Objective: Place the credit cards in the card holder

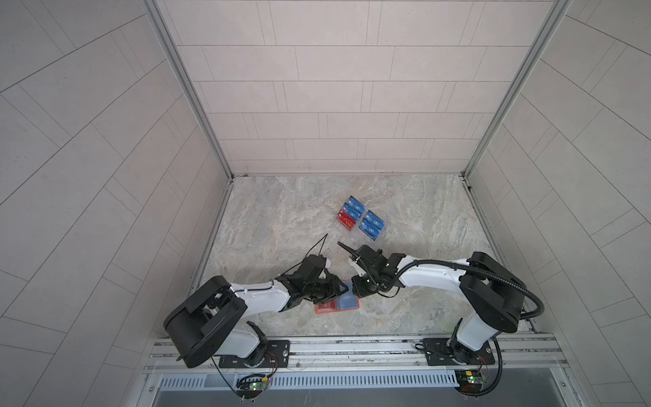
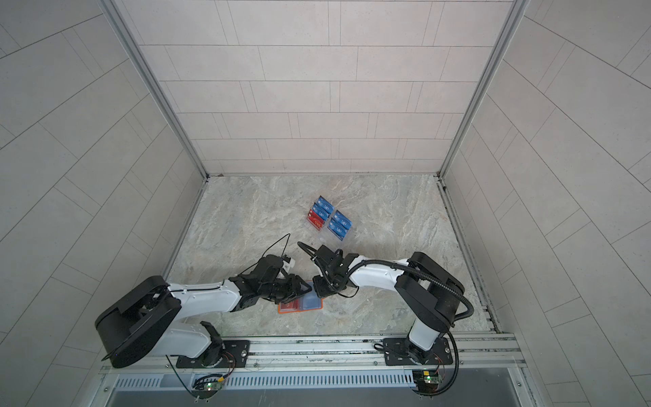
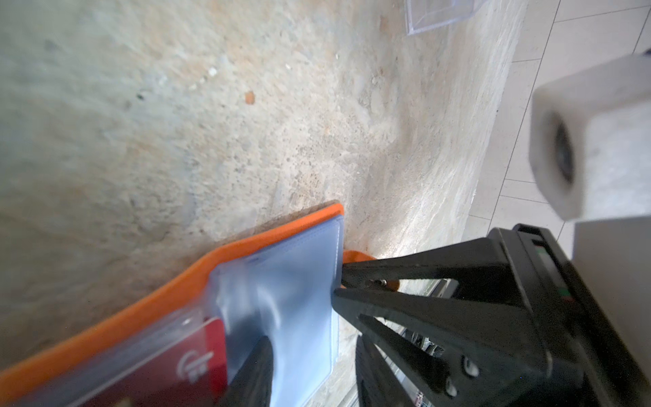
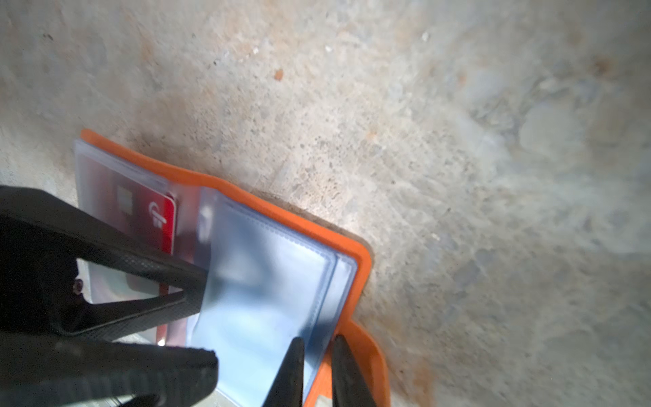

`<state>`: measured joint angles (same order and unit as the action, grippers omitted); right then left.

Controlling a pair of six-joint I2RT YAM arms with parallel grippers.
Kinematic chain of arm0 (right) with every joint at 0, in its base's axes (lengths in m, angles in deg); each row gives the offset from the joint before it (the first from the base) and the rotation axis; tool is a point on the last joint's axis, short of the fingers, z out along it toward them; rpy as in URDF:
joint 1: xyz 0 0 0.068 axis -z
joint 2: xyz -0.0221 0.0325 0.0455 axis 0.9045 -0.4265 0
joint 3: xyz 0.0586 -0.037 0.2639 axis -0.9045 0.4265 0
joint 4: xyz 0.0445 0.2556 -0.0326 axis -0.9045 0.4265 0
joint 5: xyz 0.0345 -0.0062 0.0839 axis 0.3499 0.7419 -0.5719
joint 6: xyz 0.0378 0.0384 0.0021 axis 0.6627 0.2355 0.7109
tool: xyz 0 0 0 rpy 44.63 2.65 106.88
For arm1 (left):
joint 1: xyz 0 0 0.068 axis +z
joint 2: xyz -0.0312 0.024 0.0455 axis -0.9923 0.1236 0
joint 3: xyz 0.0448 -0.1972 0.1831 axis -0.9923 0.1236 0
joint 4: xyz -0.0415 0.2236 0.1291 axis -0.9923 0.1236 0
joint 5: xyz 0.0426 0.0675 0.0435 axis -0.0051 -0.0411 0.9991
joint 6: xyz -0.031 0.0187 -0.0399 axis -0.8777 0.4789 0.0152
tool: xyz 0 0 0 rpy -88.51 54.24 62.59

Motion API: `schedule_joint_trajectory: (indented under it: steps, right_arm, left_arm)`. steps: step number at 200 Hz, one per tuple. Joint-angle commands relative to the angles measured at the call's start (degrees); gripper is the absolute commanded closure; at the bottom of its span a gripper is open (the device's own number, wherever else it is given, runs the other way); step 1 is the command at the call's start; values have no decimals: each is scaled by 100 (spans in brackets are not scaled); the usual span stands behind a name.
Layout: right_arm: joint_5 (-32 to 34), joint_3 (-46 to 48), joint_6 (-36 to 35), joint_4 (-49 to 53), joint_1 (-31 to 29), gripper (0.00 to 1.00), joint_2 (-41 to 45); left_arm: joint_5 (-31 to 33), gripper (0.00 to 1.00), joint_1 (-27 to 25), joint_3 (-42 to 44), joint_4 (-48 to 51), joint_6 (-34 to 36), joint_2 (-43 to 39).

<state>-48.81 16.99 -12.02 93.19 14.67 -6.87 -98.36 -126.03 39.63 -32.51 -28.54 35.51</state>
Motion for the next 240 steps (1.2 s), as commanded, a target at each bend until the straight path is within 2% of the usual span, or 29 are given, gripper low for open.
schedule_joint_trajectory:
  steps: [1, 64, 145, 199, 240]
  right_arm:
    - [147, 78, 59, -19, 7, 81, -195]
    - [135, 23, 67, 10, -13, 82, -194]
    - [312, 21, 138, 103, -21, 84, 244]
    - [368, 13, 173, 210, -19, 84, 503]
    - [185, -9, 156, 137, -54, 84, 437]
  left_arm:
    - [-83, 59, 18, 100, -240, -84, 39]
    - [-122, 70, 22, 84, -279, -43, 216]
    - [-8, 100, 113, 91, 118, 170, -60]
    - [-126, 100, 238, 174, 290, 464, -294]
    - [-323, 100, 266, 350, -84, 491, -434]
